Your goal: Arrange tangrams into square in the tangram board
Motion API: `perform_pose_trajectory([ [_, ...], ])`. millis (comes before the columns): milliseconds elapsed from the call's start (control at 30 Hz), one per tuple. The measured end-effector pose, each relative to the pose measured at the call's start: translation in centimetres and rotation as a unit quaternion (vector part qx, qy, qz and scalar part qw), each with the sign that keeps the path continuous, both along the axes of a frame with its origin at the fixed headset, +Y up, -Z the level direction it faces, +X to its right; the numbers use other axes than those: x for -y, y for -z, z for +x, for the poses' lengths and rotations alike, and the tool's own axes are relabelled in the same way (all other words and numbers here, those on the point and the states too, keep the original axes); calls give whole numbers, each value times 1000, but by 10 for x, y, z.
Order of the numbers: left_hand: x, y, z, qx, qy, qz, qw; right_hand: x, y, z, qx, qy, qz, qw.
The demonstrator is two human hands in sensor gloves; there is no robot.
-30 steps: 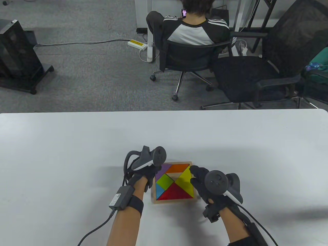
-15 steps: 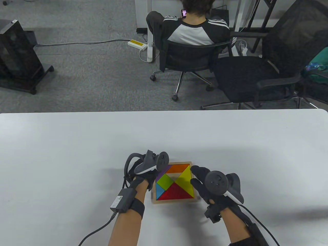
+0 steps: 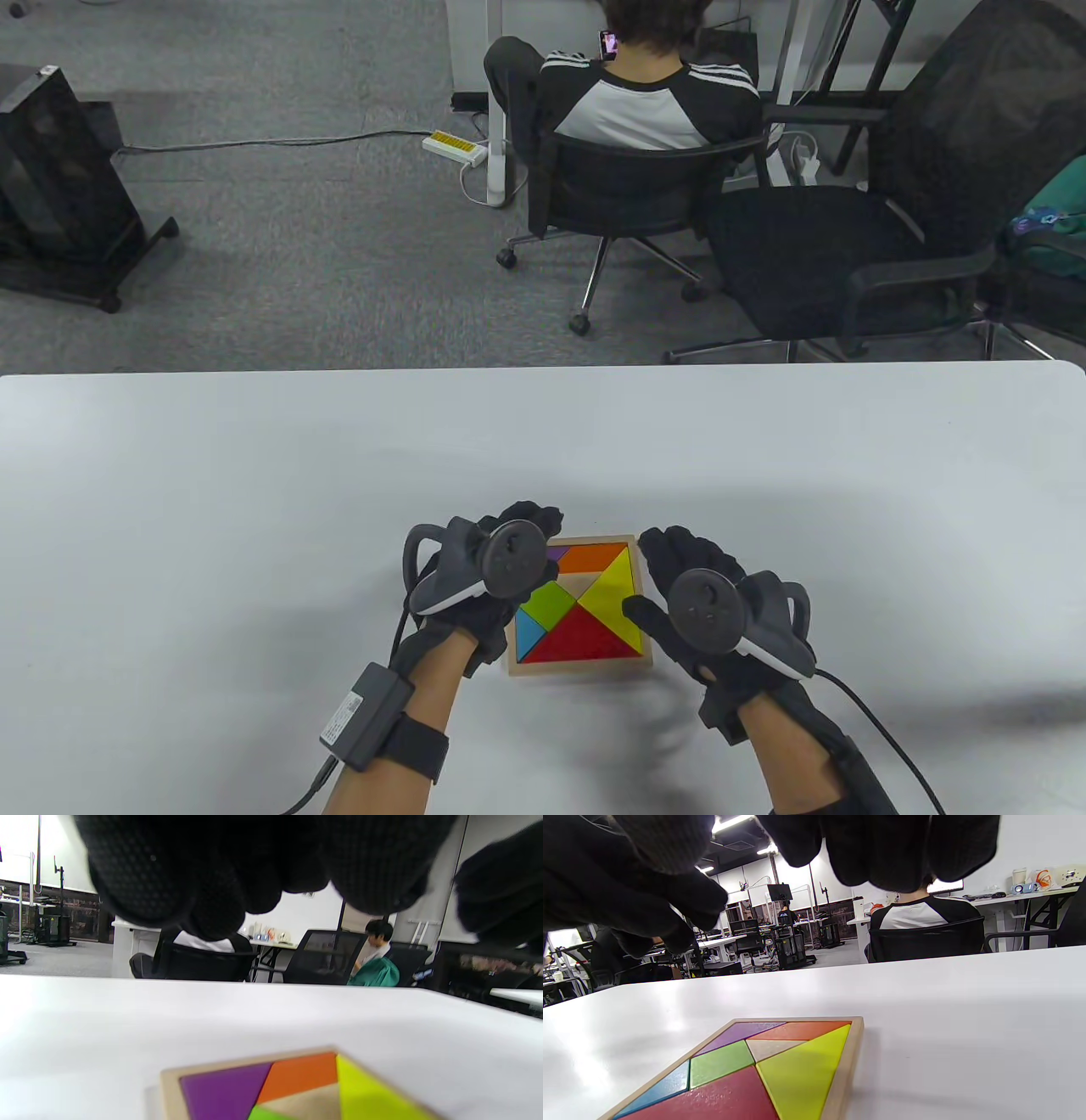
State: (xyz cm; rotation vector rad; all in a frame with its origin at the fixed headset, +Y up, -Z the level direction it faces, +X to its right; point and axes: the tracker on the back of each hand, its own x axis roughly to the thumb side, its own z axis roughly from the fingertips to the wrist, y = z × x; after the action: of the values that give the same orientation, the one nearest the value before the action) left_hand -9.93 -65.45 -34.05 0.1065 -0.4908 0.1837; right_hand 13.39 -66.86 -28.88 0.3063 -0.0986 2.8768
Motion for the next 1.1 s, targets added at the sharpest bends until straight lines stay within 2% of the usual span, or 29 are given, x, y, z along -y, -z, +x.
perform_pose_trajectory([
  [167,-14,-25,-5,-5,-4,20,1000,-10,-8,8,12,-32,6,999],
  [267,-14,-35,-6,-16,5,35,999,-10,-15,19,29,-59,20,998],
  [367,-10,-45,-14,-32,21,47,998,-8,-17,28,50,-86,6,995],
  [633,9,-71,-29,-83,90,79,989,19,-19,64,102,-108,-32,988],
  [900,35,-76,-55,-123,96,49,987,60,-12,83,127,-117,-124,977],
  [1100,65,-67,-86,-160,105,-39,981,77,-5,87,141,-125,-182,965],
])
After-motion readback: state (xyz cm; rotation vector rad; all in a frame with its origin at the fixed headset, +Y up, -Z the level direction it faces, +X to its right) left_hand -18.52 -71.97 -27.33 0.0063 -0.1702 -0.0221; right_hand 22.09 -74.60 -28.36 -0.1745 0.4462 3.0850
